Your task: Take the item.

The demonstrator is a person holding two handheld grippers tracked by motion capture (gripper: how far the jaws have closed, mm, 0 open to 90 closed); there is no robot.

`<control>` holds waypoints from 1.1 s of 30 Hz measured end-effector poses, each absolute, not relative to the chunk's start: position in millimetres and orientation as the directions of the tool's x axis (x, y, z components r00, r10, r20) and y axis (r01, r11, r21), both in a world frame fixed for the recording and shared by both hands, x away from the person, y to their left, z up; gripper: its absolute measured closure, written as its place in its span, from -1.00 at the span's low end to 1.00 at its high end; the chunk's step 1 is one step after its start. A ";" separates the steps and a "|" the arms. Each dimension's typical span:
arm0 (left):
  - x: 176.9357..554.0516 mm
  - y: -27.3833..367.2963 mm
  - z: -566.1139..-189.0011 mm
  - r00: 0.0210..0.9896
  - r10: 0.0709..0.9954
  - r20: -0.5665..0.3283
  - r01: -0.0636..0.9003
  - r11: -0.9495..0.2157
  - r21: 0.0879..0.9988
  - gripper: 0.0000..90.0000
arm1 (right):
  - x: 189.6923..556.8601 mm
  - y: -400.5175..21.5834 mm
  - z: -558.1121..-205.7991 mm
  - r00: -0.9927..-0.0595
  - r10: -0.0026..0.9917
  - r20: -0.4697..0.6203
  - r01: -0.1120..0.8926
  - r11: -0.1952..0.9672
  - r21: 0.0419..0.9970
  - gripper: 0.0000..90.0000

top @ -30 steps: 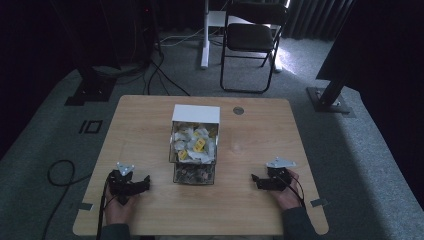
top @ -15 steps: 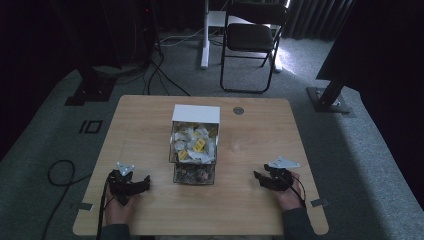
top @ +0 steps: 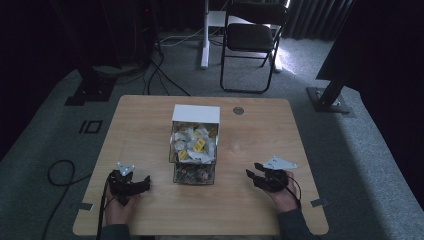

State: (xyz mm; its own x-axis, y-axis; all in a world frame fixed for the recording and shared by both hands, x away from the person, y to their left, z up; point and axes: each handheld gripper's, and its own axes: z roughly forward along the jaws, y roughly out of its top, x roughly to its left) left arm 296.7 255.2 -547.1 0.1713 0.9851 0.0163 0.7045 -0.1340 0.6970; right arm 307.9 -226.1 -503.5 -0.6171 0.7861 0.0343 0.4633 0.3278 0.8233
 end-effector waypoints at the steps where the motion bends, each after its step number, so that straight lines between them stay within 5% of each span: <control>1: 296.7 255.1 -547.2 0.171 0.985 0.015 0.704 -0.133 0.698 -0.81 | 305.3 -221.0 -498.3 -0.629 0.777 0.039 0.453 0.325 0.830 0.17; 33: 296.7 255.1 -547.2 0.170 0.985 0.015 0.704 -0.133 0.698 -0.81 | 285.1 -175.9 -479.6 -0.718 0.696 0.016 0.373 0.366 0.852 0.16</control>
